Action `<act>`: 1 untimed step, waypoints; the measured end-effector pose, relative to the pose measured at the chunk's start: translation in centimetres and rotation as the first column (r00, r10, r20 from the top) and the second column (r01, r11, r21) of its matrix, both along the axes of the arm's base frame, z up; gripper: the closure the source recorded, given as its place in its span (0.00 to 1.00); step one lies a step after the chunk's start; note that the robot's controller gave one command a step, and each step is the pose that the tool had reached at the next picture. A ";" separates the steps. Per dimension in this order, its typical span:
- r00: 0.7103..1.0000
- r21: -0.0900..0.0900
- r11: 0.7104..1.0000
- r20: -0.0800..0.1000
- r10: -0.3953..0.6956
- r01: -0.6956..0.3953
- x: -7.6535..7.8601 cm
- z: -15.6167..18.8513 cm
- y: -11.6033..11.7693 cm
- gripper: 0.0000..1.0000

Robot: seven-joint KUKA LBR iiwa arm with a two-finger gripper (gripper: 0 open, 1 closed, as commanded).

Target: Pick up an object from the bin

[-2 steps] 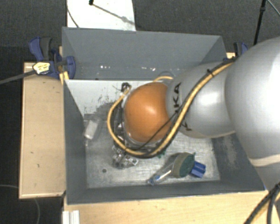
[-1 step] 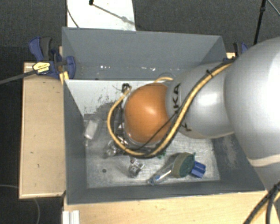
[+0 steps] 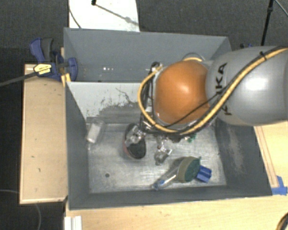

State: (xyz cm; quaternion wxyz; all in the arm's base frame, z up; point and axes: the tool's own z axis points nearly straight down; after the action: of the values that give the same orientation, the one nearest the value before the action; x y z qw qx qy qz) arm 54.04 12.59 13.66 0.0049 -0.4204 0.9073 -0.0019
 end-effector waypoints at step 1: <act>0.966 0.003 0.966 -0.006 0.260 -0.260 5.0 -6.2 1.2 0.00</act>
Offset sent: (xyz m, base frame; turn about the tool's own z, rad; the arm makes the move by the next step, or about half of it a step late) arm 0.0498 0.0105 -0.0617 -0.2639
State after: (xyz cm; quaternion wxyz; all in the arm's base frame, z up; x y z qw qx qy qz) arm 59.07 13.80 7.51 0.0029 -0.5359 0.8443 0.0010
